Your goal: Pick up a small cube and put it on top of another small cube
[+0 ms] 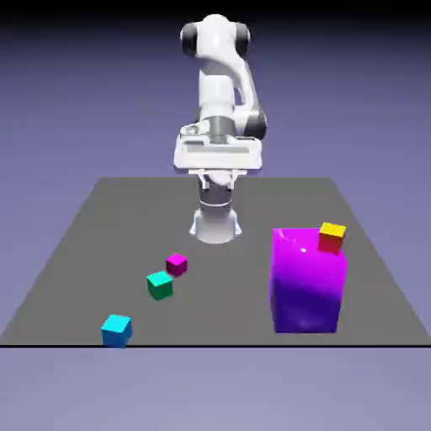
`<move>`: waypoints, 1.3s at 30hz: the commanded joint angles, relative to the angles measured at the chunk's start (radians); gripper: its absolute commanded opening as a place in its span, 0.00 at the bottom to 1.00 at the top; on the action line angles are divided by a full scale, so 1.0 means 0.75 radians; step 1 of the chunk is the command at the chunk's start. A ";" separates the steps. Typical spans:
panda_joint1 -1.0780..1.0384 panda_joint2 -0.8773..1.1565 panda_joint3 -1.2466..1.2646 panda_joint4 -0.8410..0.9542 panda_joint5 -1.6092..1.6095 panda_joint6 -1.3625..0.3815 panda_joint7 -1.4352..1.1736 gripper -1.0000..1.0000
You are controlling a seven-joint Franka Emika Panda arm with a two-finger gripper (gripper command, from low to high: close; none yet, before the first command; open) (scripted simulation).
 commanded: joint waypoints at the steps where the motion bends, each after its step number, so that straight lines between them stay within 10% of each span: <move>1: 0.004 0.048 -0.023 0.033 0.018 -0.025 -0.018 0.50; 30: 0.104 1.437 -0.680 0.987 0.543 -0.749 -0.538 0.50; 36: 0.010 1.631 -0.555 1.032 0.664 -0.603 -0.616 0.50; 37: 0.010 1.631 -0.555 1.032 0.664 -0.603 -0.616 0.00; 39: 0.033 1.583 -0.586 1.021 0.634 -0.639 -0.597 0.00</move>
